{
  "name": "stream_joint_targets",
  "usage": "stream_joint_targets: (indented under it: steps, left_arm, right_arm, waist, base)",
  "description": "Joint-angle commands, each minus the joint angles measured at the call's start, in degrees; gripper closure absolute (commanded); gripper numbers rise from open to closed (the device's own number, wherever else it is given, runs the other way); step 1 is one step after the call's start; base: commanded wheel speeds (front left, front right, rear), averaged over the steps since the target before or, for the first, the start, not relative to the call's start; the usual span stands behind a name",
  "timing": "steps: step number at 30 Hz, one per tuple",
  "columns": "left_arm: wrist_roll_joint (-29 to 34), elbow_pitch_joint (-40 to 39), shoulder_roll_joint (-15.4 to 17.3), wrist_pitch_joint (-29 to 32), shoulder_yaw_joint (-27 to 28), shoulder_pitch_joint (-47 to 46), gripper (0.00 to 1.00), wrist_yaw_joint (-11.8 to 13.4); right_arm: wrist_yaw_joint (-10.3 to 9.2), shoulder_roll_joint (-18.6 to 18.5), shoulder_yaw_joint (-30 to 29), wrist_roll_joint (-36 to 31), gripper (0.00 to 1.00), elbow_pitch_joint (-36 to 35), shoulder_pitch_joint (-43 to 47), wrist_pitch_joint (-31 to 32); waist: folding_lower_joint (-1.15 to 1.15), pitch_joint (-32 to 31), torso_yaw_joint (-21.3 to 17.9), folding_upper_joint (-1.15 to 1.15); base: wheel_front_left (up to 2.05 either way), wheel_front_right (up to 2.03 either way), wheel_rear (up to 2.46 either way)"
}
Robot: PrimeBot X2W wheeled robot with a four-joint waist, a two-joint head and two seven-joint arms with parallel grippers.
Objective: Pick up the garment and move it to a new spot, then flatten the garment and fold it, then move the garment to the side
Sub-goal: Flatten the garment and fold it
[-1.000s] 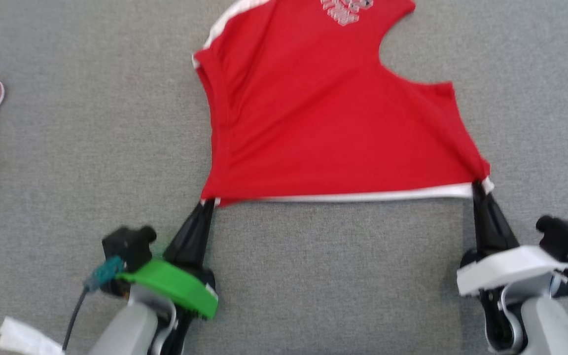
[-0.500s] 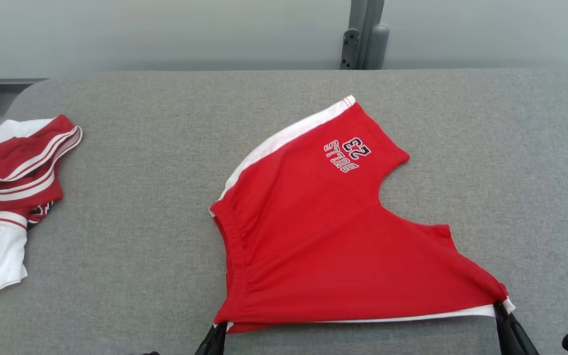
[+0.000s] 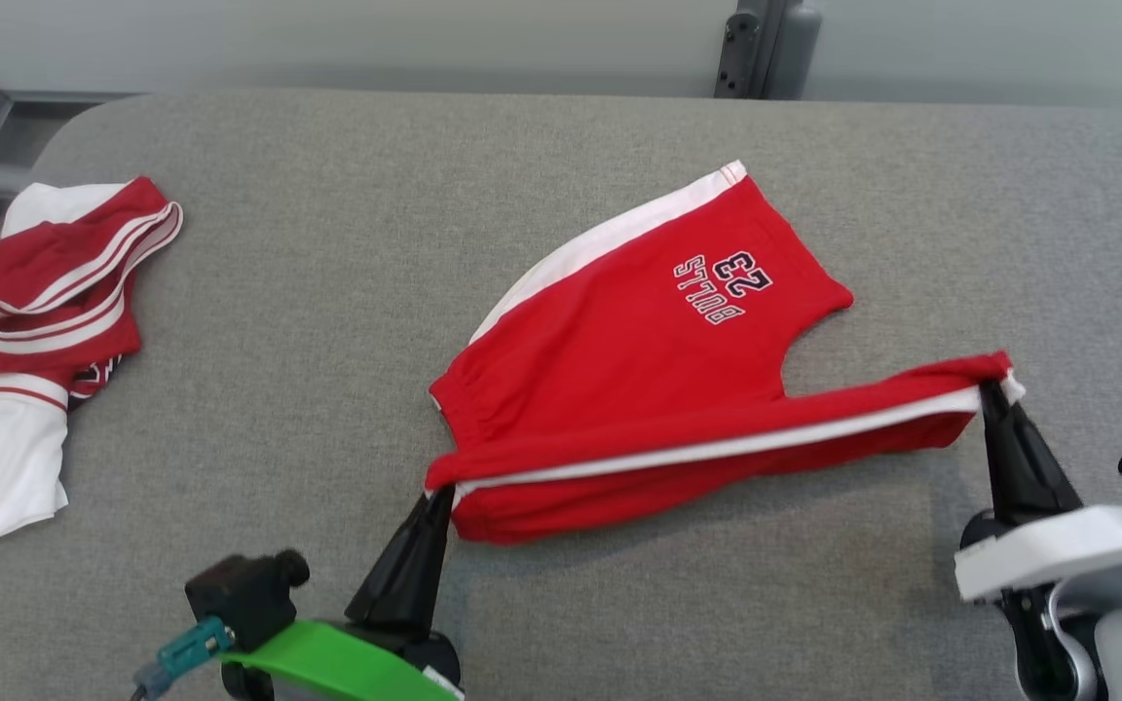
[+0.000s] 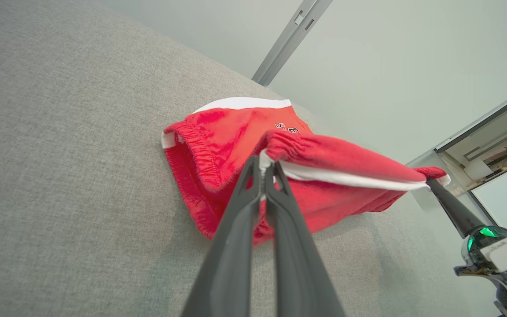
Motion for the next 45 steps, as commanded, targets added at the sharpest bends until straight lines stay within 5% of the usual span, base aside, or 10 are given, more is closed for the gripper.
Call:
stream_joint_targets:
  steps: [1, 13, 28, 30, 31, 32, 33, 34, 45]
  left_arm:
    - [-0.79, -0.49, -0.56, 0.42, 0.38, -2.33, 1.0, -0.17]
    - [-0.28, 7.02, -5.34, 4.54, 0.59, -17.03, 1.0, 2.13]
    - [1.27, 28.21, -9.88, 4.71, -1.53, -34.62, 1.0, -0.71]
    - [1.36, 30.46, -10.25, 4.3, -1.71, -35.82, 1.0, -0.75]
    - [1.01, 31.38, -10.47, 4.02, -1.81, -36.2, 0.96, -1.07]
    - [0.95, 32.2, -10.6, 3.94, -2.01, -36.46, 0.9, -1.1]
    - [0.94, 32.97, -10.7, 3.8, -2.22, -36.74, 0.35, -1.13]
    - [0.93, 33.77, -10.82, 3.34, -2.28, -36.98, 0.0, -1.12]
    - [3.19, 35.92, -10.37, -3.81, -3.8, -32.12, 0.0, 0.28]
  right_arm:
    - [-0.11, -0.89, -0.23, -0.65, 1.0, 0.72, -2.74, 0.45]
    - [-0.1, -4.37, 2.18, -3.99, 1.0, 12.57, -25.0, 4.89]
    - [-0.1, -6.58, 4.55, -8.94, 1.0, 31.94, -44.0, 8.16]
    - [-0.1, -6.44, 4.96, -9.56, 0.59, 34.32, -45.38, 8.35]
    - [-0.1, -6.41, 5.46, -9.96, 0.18, 35.29, -45.86, 8.27]
    - [-0.1, -6.41, 5.64, -10.16, 0.0, 36.0, -46.21, 7.76]
    - [-0.1, -6.4, 5.37, -10.22, 0.0, 36.88, -46.53, 7.24]
    - [-0.1, -6.19, 5.33, -10.21, 0.0, 37.73, -46.76, 6.74]
    - [-0.1, -9.03, 9.37, -11.03, 0.0, 37.43, -41.57, 0.61]
  waist:
    - [0.0, 3.74, 1.72, 0.0]
    - [0.0, 8.71, 7.46, 0.0]
    - [0.0, 14.78, 11.08, 0.0]
    - [0.0, 15.1, 11.04, 0.0]
    - [0.0, 15.19, 11.02, 0.0]
    - [0.0, 15.21, 11.01, 0.0]
    - [0.0, 15.14, 11.0, 0.0]
    - [0.0, 14.98, 10.98, 0.0]
    - [0.0, 9.06, 9.32, 0.0]
  base:
    - [0.0, 0.0, 0.0]
    - [0.0, 0.0, 0.0]
    - [0.0, 0.0, 0.0]
    - [0.0, 0.0, 0.0]
    - [0.0, 0.0, 0.0]
    - [0.0, 0.0, 0.0]
    - [0.0, 0.0, 0.0]
    - [0.0, 0.0, 0.0]
    - [0.0, 0.0, 0.0]
